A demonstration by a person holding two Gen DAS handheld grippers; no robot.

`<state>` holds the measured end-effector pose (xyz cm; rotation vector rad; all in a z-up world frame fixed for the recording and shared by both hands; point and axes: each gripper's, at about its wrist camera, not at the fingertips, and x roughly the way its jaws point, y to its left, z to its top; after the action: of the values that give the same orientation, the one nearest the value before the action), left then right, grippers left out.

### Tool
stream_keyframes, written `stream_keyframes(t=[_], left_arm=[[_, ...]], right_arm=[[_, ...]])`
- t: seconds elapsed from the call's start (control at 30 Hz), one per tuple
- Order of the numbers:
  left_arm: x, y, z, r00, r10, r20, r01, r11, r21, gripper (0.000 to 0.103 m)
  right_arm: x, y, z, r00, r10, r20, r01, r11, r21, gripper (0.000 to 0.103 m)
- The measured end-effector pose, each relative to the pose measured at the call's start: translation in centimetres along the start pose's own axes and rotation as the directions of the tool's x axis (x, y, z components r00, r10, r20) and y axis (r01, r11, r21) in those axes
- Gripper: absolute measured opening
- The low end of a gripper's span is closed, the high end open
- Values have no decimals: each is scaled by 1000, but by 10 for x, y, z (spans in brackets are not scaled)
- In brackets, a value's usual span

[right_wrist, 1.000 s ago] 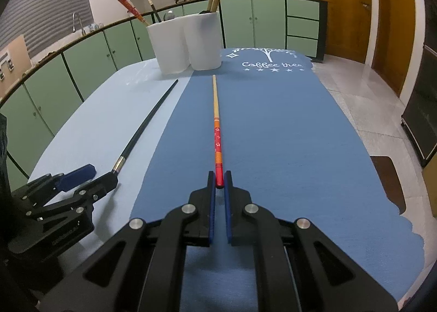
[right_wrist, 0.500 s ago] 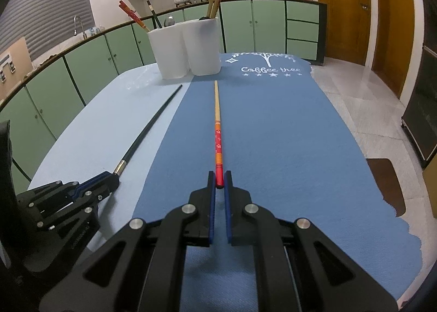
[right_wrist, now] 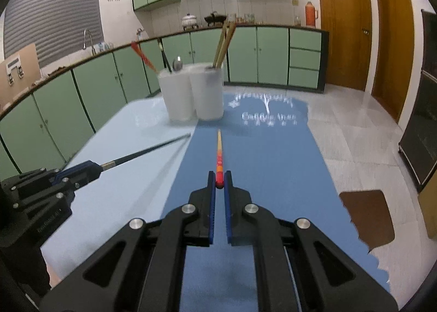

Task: Organize utensils
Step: 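Lift both chopsticks and lower them into the white holder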

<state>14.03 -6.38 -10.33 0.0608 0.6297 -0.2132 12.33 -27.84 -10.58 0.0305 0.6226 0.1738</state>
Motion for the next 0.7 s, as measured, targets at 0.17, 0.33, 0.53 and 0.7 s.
stream_keyframes(t=[0.17, 0.33, 0.53, 0.7], left_arm=[[-19, 2, 33, 996, -15, 85, 15, 1000, -6, 6], [-30, 4, 61, 987, -33, 157, 34, 999, -6, 6], [-34, 5, 85, 978, -66, 198, 70, 998, -10, 6], [-35, 8, 100, 970, -93, 223, 97, 995, -6, 6]], right_arm=[[-13, -2, 30, 998, 24, 50, -25, 1000, 5, 5], [-21, -3, 61, 995, 53, 82, -54, 998, 10, 5], [-29, -3, 95, 989, 96, 110, -97, 995, 7, 5], [-33, -1, 121, 983, 145, 116, -147, 989, 8, 5]])
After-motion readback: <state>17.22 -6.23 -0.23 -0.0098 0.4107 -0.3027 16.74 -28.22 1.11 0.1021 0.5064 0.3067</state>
